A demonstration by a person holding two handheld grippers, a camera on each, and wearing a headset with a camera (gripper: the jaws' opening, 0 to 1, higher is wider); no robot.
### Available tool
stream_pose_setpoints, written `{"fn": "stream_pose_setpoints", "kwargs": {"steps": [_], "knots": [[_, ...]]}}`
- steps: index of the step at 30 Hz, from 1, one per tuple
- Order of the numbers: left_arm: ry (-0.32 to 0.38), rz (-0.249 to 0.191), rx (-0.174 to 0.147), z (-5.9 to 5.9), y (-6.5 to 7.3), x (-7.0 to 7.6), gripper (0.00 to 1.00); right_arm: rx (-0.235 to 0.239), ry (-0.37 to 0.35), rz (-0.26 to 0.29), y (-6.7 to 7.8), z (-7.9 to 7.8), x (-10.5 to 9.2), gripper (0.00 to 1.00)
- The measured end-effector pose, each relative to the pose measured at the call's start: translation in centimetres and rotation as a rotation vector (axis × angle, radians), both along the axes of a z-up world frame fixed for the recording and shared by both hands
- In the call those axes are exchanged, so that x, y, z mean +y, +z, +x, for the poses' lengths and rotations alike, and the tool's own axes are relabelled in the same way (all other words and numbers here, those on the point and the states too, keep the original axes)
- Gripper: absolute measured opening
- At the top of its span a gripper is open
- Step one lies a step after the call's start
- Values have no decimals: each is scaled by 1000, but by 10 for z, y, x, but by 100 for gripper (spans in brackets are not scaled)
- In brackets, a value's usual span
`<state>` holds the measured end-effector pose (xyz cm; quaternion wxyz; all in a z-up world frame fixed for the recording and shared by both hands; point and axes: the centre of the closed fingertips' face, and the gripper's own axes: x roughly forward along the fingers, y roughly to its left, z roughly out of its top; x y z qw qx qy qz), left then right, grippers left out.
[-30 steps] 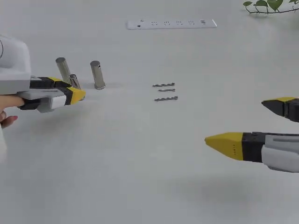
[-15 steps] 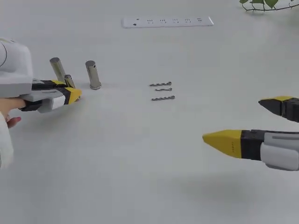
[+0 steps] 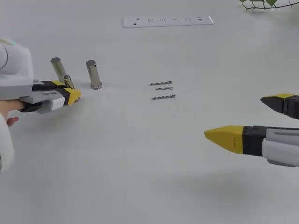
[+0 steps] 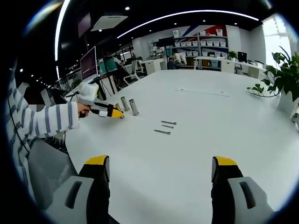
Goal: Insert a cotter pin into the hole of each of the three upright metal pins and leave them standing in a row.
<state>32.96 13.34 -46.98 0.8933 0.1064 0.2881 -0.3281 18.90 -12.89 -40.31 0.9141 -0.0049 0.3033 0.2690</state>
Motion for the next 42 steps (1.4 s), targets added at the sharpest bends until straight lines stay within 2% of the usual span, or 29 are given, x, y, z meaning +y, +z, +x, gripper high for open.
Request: {"fn": "stream_pose_setpoints", "kwargs": {"steps": [4,7,9,13,17,24,28,31,33,35,37,42], "knots": [[38,-48,0,-3,13,-1,5,-4,1,-7,0,-1,1,89],[37,-24,-15,-8,18,0,5,-4,1,-4,-1,-2,1,89],[50,-47,16,-16,18,-2,5,-5,4,-3,-1,-3,1,89],[38,-11,21,-31,20,-4,5,-29,18,-17,2,-2,1,89],[18,-10,30,-45,24,-12,5,-19,-1,12,1,-1,-1,92],[36,-74,36,-61,38,-26,5,-19,-3,37,0,-3,2,93],[42,-89,31,-67,43,-32,5,-16,3,32,-1,-4,2,93],[69,-127,53,-70,41,-36,5,-16,10,34,-2,-4,4,93],[68,-116,46,-74,41,-39,5,-15,11,34,-3,-4,4,93],[81,-121,53,-78,39,-42,5,-6,6,47,-4,-4,5,92],[91,-158,74,-82,37,-47,5,-6,9,56,-4,-4,7,92],[103,-161,91,-90,30,-55,5,-8,19,59,-3,-4,9,92]]}}
